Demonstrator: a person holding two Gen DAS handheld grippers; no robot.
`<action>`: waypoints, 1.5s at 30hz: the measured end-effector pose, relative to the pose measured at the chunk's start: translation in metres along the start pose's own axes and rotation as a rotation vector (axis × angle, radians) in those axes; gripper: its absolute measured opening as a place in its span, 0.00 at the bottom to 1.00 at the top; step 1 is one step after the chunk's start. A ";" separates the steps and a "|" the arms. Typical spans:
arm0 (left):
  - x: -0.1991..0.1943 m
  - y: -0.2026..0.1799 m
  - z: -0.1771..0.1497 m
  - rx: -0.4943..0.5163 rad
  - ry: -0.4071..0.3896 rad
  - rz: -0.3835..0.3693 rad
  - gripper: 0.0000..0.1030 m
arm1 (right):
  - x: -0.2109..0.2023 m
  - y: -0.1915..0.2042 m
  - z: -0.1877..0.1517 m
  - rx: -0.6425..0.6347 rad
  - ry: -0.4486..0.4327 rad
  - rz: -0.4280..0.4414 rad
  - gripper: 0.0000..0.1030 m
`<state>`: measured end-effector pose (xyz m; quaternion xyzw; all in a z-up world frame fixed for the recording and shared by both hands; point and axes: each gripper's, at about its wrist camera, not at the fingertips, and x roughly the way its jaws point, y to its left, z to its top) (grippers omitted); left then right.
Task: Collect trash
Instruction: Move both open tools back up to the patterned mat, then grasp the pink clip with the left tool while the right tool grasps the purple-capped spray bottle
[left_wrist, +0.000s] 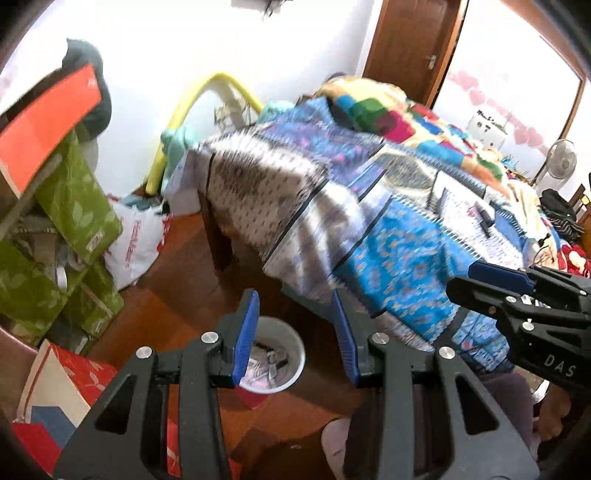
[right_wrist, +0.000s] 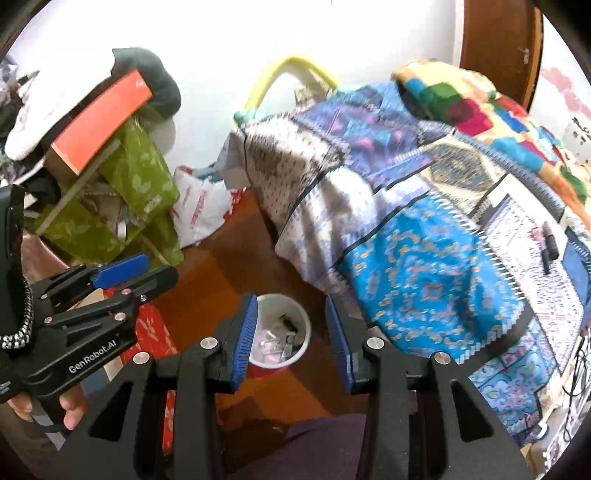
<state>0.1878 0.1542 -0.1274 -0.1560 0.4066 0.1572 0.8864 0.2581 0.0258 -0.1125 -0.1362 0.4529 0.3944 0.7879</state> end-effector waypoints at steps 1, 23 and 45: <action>-0.006 -0.007 0.003 0.007 -0.017 -0.005 0.39 | -0.009 -0.003 -0.001 0.000 -0.019 -0.005 0.34; -0.045 -0.177 0.066 0.178 -0.200 -0.188 0.39 | -0.173 -0.115 -0.028 0.094 -0.464 -0.265 0.34; 0.113 -0.302 0.110 0.319 -0.023 -0.279 0.66 | -0.149 -0.278 -0.030 0.312 -0.424 -0.512 0.88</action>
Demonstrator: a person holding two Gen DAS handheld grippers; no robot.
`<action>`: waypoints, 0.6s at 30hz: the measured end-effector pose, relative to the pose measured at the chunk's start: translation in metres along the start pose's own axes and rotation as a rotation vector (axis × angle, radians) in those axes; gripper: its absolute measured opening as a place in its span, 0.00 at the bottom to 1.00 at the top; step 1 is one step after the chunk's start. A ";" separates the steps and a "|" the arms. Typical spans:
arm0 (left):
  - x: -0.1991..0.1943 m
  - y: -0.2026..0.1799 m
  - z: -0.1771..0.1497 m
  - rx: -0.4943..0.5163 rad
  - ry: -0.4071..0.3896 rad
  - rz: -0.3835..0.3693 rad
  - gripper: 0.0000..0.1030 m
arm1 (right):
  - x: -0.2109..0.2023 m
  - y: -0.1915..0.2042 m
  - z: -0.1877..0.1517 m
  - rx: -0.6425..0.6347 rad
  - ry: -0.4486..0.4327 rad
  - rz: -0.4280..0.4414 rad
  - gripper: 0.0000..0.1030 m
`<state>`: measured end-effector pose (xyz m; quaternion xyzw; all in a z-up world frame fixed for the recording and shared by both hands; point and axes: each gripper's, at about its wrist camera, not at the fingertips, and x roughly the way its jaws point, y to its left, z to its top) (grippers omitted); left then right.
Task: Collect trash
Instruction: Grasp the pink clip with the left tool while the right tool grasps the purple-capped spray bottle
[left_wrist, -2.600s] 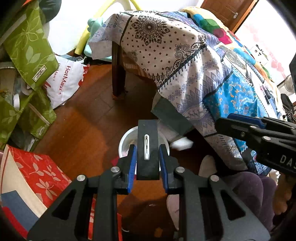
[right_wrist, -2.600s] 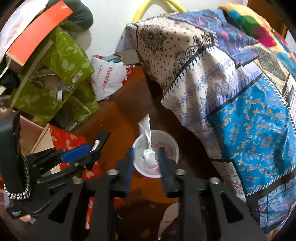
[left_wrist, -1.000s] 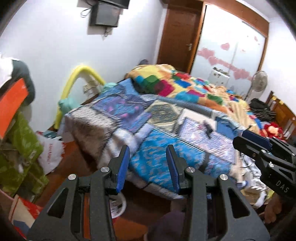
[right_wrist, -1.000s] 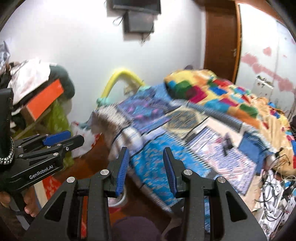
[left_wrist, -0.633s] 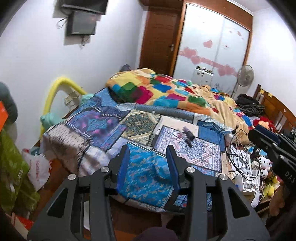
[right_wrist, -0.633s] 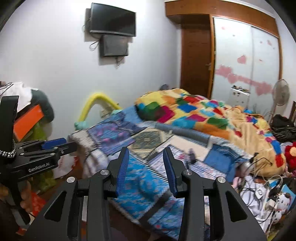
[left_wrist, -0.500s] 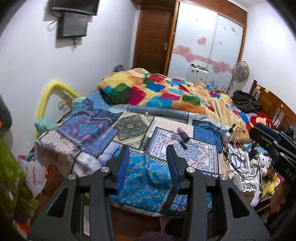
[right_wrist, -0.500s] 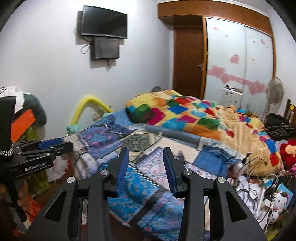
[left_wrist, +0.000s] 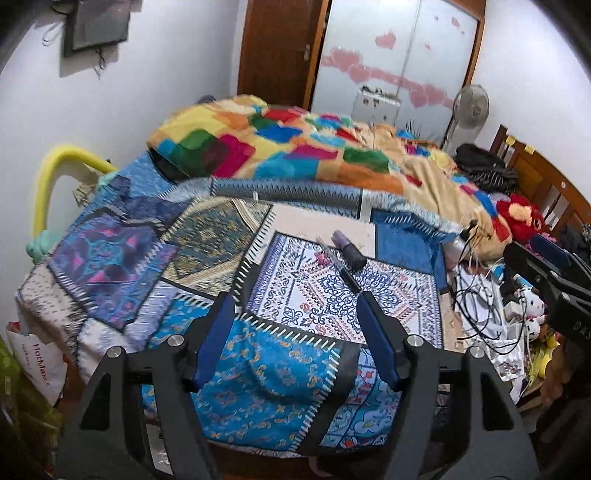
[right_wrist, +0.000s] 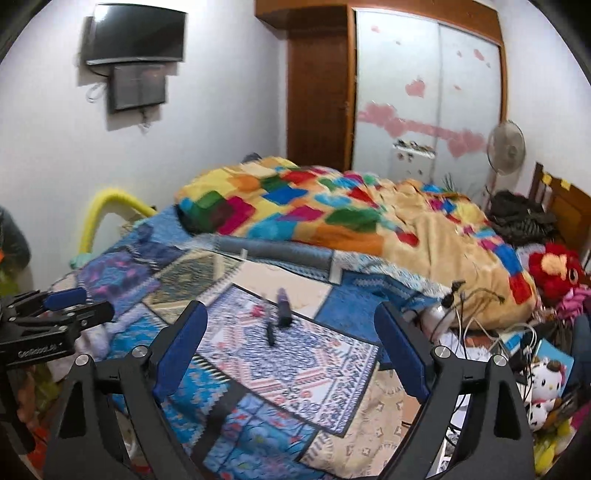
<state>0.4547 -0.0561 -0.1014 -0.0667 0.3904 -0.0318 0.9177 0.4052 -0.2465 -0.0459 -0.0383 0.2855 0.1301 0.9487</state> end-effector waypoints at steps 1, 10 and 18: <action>0.010 0.000 0.001 -0.002 0.012 -0.003 0.67 | 0.010 -0.004 0.000 0.009 0.019 -0.010 0.88; 0.105 -0.004 0.013 0.033 0.097 -0.013 0.67 | 0.104 -0.030 -0.009 0.060 0.149 -0.005 0.88; 0.177 -0.003 0.022 0.040 0.161 -0.021 0.67 | 0.185 -0.034 -0.023 0.083 0.285 0.083 0.74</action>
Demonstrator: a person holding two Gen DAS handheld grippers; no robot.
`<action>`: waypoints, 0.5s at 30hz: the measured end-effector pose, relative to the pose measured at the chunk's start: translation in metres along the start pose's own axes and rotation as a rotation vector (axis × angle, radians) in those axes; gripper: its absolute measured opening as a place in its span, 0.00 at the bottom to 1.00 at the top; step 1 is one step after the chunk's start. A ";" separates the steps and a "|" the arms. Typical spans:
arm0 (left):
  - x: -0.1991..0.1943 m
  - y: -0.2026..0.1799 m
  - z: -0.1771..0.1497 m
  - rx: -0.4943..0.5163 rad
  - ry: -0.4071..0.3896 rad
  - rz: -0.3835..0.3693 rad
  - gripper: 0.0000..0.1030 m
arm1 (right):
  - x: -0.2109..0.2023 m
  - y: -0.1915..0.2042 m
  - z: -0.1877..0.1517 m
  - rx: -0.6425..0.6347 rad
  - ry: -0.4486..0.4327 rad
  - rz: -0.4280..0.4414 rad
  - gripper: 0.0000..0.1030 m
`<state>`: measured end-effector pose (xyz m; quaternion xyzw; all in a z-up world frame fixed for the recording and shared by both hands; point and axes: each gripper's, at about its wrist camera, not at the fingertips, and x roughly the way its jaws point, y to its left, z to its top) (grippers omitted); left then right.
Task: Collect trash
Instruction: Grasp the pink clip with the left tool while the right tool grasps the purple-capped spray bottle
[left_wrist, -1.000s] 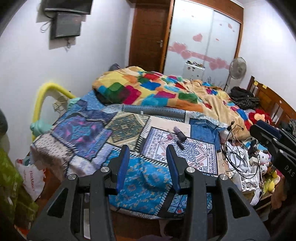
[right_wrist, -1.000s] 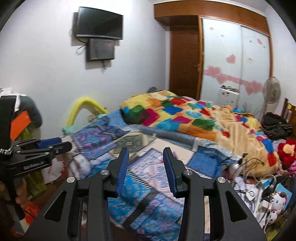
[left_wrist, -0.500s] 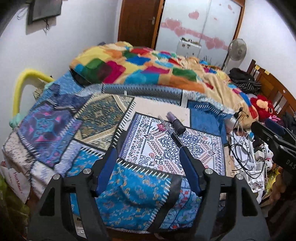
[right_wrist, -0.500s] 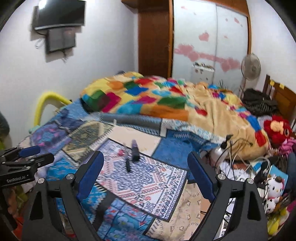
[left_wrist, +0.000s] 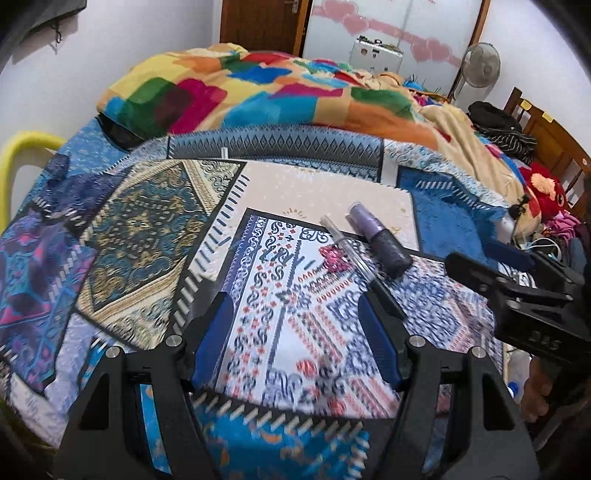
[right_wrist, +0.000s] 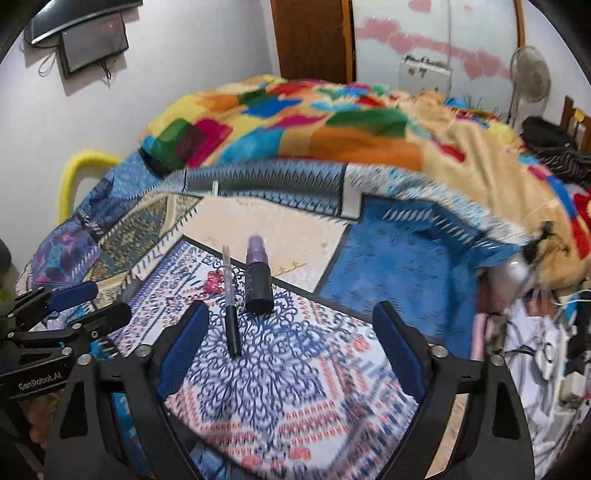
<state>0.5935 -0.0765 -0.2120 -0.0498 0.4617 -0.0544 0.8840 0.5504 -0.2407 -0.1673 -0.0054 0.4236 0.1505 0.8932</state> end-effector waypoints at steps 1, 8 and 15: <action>0.006 0.000 0.002 0.001 0.004 -0.002 0.67 | 0.010 -0.001 0.002 -0.002 0.019 0.007 0.69; 0.039 -0.008 0.013 0.016 0.018 -0.035 0.56 | 0.062 0.000 0.013 0.015 0.117 0.141 0.42; 0.066 -0.019 0.020 0.025 0.053 -0.072 0.31 | 0.081 0.007 0.010 -0.023 0.151 0.158 0.23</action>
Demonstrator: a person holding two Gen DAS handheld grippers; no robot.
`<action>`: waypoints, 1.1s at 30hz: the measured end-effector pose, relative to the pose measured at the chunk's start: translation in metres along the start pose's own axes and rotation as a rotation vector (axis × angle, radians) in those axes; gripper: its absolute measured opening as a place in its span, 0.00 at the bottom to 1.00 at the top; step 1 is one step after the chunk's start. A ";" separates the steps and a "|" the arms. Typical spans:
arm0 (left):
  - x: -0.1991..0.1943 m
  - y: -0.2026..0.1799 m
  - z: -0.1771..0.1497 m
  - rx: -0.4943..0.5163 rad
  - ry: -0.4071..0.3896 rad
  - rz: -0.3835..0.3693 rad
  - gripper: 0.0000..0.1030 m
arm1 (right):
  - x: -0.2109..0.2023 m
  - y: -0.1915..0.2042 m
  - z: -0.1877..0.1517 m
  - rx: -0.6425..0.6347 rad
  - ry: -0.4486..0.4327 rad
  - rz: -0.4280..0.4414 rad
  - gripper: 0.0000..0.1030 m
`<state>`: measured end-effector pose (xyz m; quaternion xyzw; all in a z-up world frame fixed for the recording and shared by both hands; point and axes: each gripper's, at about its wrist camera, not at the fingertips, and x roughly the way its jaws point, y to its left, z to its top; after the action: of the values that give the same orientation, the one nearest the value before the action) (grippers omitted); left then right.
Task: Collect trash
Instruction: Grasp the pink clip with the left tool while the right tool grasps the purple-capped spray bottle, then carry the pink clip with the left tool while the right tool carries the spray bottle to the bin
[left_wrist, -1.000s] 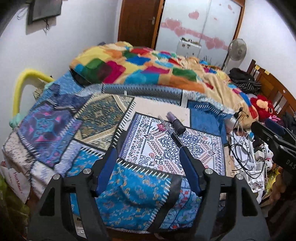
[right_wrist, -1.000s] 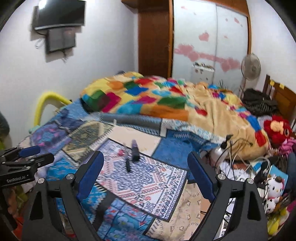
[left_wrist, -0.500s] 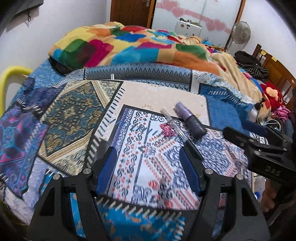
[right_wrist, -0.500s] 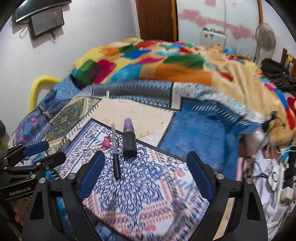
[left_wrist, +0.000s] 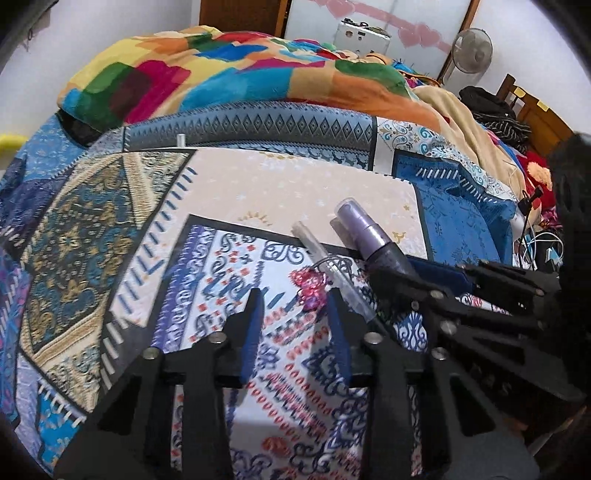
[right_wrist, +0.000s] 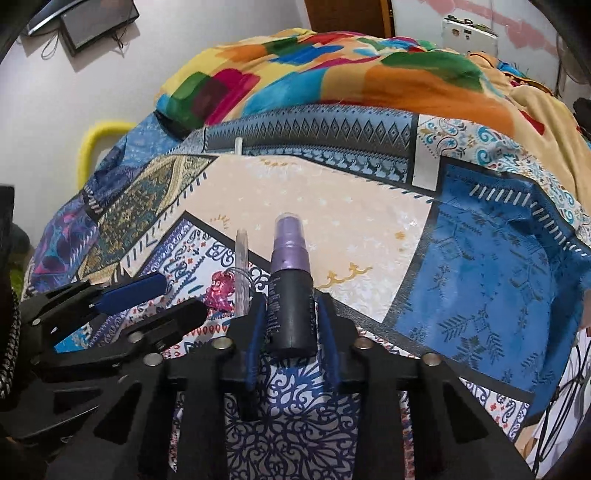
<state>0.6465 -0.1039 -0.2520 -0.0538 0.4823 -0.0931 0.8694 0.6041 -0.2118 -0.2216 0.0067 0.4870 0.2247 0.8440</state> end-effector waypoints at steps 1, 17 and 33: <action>0.001 0.000 0.001 -0.005 -0.002 -0.006 0.31 | 0.000 -0.002 -0.001 0.002 -0.004 0.005 0.23; 0.008 -0.017 0.002 0.033 -0.004 0.106 0.18 | -0.022 -0.032 -0.021 0.063 -0.006 -0.022 0.23; -0.095 -0.027 -0.007 0.027 -0.098 0.031 0.13 | -0.093 -0.002 -0.028 0.032 -0.108 -0.030 0.23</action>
<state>0.5881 -0.1100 -0.1722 -0.0391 0.4387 -0.0832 0.8939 0.5423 -0.2555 -0.1601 0.0247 0.4445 0.2034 0.8720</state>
